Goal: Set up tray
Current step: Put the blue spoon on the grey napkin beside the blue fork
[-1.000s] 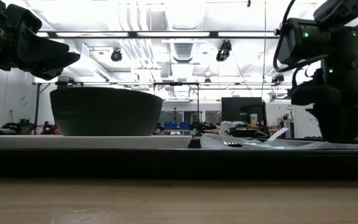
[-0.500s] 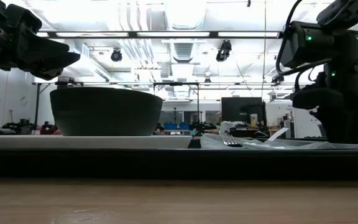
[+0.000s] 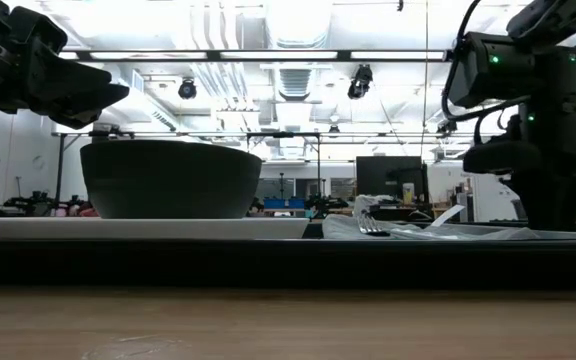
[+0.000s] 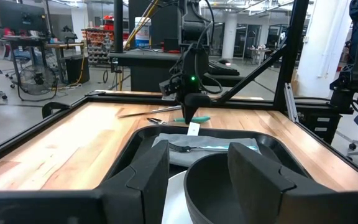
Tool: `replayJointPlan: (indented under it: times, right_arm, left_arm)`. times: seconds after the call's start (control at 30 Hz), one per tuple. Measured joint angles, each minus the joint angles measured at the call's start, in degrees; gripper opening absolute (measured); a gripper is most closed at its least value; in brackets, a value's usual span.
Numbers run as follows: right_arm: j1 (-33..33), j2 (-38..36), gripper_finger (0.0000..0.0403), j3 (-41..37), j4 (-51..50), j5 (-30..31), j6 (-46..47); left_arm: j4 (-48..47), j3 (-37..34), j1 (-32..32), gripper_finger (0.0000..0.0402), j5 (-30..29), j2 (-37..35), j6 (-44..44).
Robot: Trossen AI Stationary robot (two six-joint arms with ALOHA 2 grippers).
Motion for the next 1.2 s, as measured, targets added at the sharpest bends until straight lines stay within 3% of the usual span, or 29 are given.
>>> replayJointPlan:
  times: [0.7,1.2]
  right_arm:
    - [0.4,1.4,0.004,11.3,0.0,2.1,6.9]
    - [2.0,12.9,0.004,21.9,0.2,2.3,8.7]
  left_arm:
    - [0.0,0.0,0.0,0.0146,0.0,0.0,0.0]
    - [0.0,0.0,0.0,0.0146,0.0,0.0,0.0]
